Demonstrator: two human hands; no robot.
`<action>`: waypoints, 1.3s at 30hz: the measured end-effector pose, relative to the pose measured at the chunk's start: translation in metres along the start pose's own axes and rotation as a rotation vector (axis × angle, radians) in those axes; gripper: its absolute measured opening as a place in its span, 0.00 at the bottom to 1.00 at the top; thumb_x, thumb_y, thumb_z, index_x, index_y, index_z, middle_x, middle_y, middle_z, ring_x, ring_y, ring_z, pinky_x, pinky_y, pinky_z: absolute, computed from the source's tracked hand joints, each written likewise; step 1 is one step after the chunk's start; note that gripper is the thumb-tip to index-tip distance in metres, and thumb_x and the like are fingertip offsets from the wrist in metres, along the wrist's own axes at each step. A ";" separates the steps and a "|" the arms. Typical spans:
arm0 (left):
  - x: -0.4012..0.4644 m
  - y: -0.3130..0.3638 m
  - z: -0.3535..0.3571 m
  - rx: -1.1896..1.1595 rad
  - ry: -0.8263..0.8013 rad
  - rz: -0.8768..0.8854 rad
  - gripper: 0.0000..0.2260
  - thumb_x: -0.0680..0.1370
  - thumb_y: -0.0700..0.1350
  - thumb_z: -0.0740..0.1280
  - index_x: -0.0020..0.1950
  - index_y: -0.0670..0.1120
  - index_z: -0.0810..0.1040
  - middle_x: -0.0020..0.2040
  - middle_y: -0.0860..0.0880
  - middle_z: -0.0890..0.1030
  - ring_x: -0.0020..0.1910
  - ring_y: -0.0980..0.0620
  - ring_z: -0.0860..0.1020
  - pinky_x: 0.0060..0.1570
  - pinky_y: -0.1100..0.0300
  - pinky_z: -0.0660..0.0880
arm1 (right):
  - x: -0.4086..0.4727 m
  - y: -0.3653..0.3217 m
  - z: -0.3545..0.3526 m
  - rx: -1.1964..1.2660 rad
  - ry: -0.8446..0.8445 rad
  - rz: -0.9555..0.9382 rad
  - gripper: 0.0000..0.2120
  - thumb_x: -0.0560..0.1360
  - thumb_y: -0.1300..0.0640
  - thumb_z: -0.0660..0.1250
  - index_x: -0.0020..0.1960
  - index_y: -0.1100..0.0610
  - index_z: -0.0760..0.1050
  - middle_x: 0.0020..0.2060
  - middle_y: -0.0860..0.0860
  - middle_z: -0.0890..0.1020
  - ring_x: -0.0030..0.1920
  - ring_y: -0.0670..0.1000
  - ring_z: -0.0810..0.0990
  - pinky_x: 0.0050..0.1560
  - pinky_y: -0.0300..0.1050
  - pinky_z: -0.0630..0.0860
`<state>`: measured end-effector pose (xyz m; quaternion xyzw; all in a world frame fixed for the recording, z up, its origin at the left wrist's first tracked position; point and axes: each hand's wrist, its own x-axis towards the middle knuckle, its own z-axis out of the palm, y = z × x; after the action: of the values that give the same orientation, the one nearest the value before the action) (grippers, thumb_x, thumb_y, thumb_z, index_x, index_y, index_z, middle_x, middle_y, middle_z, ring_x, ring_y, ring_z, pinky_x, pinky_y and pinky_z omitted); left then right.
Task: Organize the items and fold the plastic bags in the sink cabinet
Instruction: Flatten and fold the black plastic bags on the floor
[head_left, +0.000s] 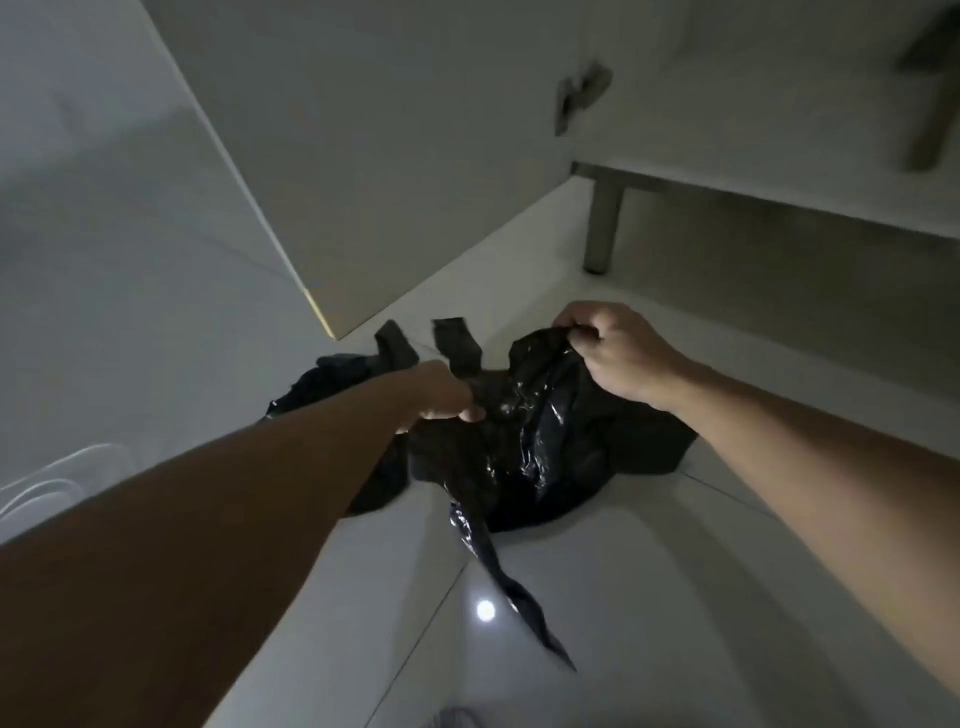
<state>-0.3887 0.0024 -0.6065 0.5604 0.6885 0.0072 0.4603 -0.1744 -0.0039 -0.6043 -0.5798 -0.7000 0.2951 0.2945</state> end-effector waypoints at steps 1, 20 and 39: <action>-0.006 0.004 0.002 -0.087 -0.022 -0.035 0.20 0.73 0.35 0.71 0.64 0.38 0.71 0.59 0.41 0.77 0.55 0.40 0.79 0.56 0.47 0.77 | -0.009 0.004 -0.011 0.019 0.071 0.045 0.11 0.79 0.66 0.58 0.47 0.57 0.78 0.42 0.50 0.81 0.44 0.50 0.78 0.44 0.41 0.72; -0.033 0.068 0.121 -0.324 -0.128 0.250 0.13 0.70 0.35 0.74 0.54 0.38 0.78 0.41 0.43 0.82 0.37 0.48 0.80 0.34 0.57 0.78 | -0.168 0.114 -0.127 -0.114 0.477 0.984 0.05 0.77 0.65 0.63 0.46 0.67 0.75 0.44 0.61 0.78 0.36 0.57 0.76 0.34 0.44 0.72; -0.052 0.014 0.153 0.302 -0.277 0.185 0.12 0.73 0.33 0.69 0.56 0.36 0.77 0.42 0.39 0.82 0.37 0.45 0.81 0.40 0.51 0.80 | -0.308 0.114 -0.061 0.366 0.450 1.182 0.11 0.70 0.71 0.73 0.47 0.61 0.76 0.44 0.60 0.80 0.45 0.59 0.80 0.54 0.56 0.79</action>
<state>-0.2828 -0.1100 -0.6549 0.6794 0.5576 -0.1309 0.4587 -0.0079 -0.2855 -0.6720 -0.8547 -0.1234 0.3931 0.3158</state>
